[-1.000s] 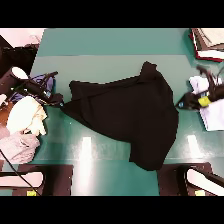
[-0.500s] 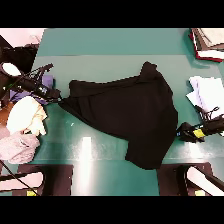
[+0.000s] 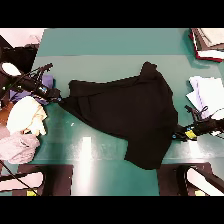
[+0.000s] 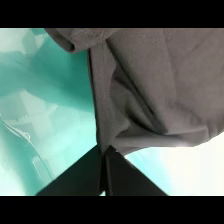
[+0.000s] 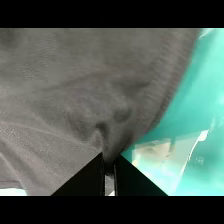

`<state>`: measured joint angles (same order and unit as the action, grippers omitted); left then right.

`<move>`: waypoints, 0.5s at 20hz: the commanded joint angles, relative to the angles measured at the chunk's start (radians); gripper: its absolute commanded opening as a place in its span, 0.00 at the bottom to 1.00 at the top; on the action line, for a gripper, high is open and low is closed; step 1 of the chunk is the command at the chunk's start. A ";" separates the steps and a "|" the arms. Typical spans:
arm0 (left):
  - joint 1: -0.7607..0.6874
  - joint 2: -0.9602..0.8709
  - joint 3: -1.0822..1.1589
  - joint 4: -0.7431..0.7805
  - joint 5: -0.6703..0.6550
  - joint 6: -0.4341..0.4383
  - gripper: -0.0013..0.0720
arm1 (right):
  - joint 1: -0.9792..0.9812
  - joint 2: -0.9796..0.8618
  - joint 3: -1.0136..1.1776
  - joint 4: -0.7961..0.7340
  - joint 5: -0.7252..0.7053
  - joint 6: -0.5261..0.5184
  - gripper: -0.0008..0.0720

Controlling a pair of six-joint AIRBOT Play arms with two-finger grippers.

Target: Fold the shirts.

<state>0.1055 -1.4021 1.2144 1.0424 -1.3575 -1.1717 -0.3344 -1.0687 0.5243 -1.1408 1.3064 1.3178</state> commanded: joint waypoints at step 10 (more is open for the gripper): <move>0.078 0.154 0.347 -0.168 -0.037 -0.108 0.05 | 0.093 0.066 0.631 0.199 -0.087 0.019 0.05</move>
<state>0.1604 -1.3029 1.4124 0.9363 -1.3998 -1.2362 -0.2432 -1.0302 0.9432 -1.0290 1.2793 1.3235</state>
